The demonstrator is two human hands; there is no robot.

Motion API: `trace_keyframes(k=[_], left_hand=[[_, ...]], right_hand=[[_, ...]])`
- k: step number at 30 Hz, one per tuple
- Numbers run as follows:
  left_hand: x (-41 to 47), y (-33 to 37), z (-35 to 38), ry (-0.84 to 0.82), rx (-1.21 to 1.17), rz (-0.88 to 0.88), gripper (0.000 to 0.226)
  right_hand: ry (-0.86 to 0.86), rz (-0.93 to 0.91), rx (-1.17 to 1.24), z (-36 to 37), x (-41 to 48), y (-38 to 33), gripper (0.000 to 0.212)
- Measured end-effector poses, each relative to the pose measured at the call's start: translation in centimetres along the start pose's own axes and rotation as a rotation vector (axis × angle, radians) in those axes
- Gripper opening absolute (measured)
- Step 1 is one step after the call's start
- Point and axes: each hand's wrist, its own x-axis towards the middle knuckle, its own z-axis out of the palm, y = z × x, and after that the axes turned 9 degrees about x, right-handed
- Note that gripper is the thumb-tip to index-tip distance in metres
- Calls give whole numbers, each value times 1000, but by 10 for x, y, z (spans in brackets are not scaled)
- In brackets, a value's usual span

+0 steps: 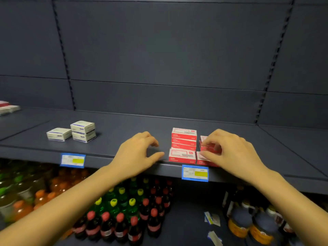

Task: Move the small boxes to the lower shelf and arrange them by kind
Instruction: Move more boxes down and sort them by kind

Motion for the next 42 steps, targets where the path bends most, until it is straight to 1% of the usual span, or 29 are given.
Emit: trace_keyframes(k=[7, 10, 16, 20, 24, 31, 33, 38, 42], left_hand=[[-38, -71, -45, -4, 142, -224, 24], [-61, -108, -63, -22, 221, -317, 23], [-108, -192, -102, -32, 321, -412, 22], [-137, -252, -129, -67, 382, -445, 24], [-165, -312, -156, -76, 424, -482, 28], [-198, -406, -195, -108, 435, -501, 27], [-203, -428, -199, -110, 437, -514, 26], [-203, -479, -195, -55, 396, -556, 26], [-194, -523, -181, -69, 357, -556, 26]], right_hand=[[-26, -240, 124, 23, 46, -77, 19], [-68, -337, 163, 42, 63, -119, 21], [-140, -471, 203, 83, 101, -207, 26], [-155, -507, 265, 117, 130, -277, 23], [-180, -543, 291, 153, 156, -347, 27], [-264, -521, 321, 207, 203, -449, 28], [-281, -521, 316, 220, 216, -471, 28], [-302, -521, 296, 247, 251, -515, 26], [-296, -520, 268, 270, 289, -544, 27]])
